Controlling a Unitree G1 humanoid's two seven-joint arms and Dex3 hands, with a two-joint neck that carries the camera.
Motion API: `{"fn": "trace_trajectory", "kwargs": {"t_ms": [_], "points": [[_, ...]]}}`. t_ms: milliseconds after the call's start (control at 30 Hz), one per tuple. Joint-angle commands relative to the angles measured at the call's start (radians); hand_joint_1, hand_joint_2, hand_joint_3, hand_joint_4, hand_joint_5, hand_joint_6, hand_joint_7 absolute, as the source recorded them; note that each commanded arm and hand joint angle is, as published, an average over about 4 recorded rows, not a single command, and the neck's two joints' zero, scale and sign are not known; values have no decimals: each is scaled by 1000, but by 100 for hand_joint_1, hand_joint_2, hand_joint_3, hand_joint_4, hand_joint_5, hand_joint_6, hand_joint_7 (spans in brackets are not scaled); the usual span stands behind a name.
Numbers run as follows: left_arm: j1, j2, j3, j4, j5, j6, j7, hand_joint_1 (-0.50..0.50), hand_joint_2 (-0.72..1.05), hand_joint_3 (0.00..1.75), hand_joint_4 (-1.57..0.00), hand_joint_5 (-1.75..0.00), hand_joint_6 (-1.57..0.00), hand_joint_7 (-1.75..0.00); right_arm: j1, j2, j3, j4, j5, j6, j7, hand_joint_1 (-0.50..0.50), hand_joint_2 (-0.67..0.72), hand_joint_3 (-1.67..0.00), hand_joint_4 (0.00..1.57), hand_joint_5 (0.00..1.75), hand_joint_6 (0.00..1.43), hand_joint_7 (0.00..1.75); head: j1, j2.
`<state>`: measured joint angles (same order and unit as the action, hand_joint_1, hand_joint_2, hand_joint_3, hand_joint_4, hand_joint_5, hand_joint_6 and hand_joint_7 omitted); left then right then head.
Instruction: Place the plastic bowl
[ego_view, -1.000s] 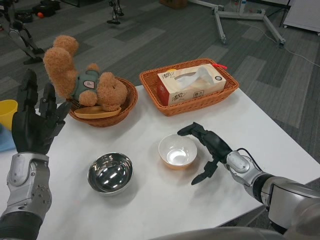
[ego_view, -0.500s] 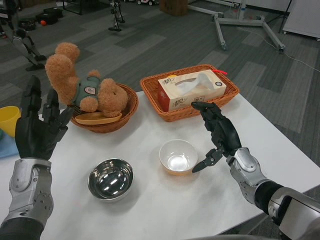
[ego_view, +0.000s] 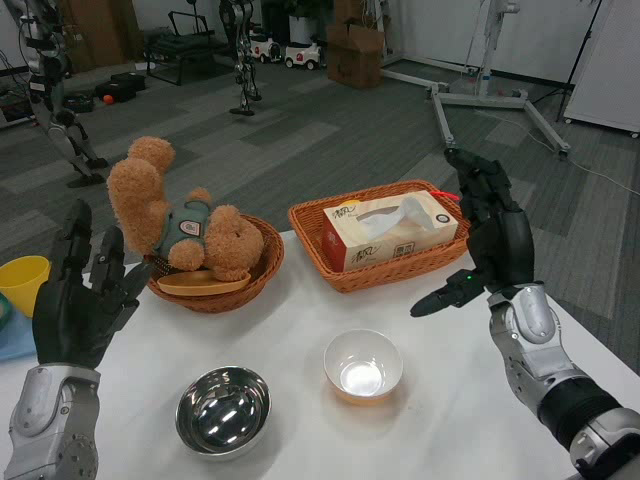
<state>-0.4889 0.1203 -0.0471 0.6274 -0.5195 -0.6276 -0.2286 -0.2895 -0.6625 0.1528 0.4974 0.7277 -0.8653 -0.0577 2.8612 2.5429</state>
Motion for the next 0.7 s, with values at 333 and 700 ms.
{"fn": "trace_trajectory", "kwargs": {"t_ms": [333, 700], "points": [[9, 1, 7, -6, 1, -3, -1, -50, 78, 0, 0, 0, 0, 0, -20, -8, -12, -35, -60, 8, -29, -29, 22, -18, 0, 0, 0, 70, 6, 24], [13, 1, 9, -15, 1, -3, -1, -50, 78, 0, 0, 0, 0, 0, -20, -1, -9, -59, -77, 8, -41, -33, 20, -16, 0, 0, 0, 63, 11, 41]]}}
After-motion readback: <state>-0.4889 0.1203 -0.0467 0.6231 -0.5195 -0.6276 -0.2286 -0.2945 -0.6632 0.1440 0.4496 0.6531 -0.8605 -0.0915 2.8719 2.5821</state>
